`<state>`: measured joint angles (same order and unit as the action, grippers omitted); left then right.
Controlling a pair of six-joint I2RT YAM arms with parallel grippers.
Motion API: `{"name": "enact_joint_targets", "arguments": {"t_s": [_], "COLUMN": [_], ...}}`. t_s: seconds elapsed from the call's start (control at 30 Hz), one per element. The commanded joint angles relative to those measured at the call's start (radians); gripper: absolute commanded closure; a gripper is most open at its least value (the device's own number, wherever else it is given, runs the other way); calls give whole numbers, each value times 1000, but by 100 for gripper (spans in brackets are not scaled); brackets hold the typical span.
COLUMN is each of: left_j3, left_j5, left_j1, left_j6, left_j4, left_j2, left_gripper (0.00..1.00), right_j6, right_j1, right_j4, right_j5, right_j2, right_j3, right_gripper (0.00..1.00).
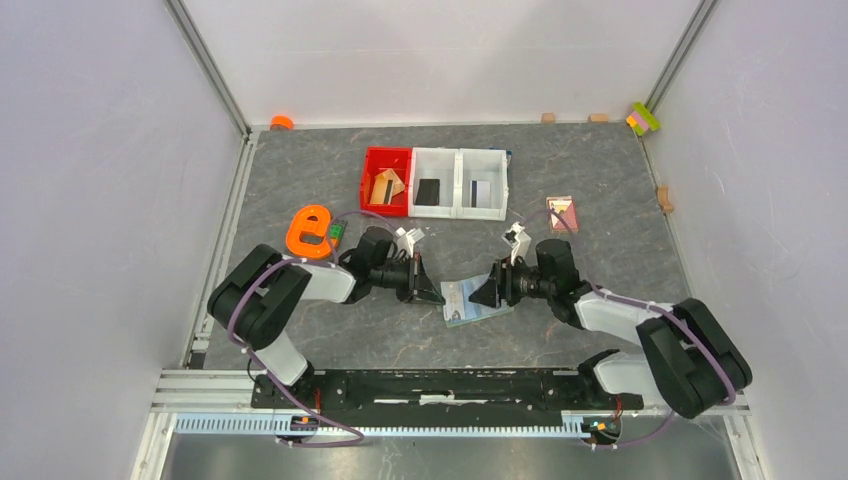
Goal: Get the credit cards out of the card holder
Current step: Remove the credit card from the card holder.
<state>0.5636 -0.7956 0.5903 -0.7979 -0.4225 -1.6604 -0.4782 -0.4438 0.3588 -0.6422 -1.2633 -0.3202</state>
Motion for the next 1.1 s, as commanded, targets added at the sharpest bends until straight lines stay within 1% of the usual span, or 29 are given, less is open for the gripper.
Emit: {"name": "enact_joint_targets", "arguments": {"t_s": [0.0,0.2,0.37,0.67,0.97,1.07], "left_j3": [14,22,20,7,-7,-6], "left_j5": [-2,53,72,91,102,105], "left_j1": [12,26,35,46,51,53], "left_j6": [13,89,119,114,111,113], "left_j4": [-40,28,30,-25,-69,-70], "left_j2": [-17,-22,-29,-33,-68,-83], "left_gripper": [98,98,98,98,98,98], "right_j6": [-63,-104,-111,-127,-193,-223], "right_j1": [-10,-18,-27,-44,-53,-54], "right_j4": [182,274,274,268,390,433], "right_j5": [-70,-88,-88,-88,-116,-126], "right_j2": [-64,-130,-169,-236,-320,-338], "right_j3": [-22,-8,-18,-19,-5,-3], "right_gripper": [42,44,47,50,53,57]}}
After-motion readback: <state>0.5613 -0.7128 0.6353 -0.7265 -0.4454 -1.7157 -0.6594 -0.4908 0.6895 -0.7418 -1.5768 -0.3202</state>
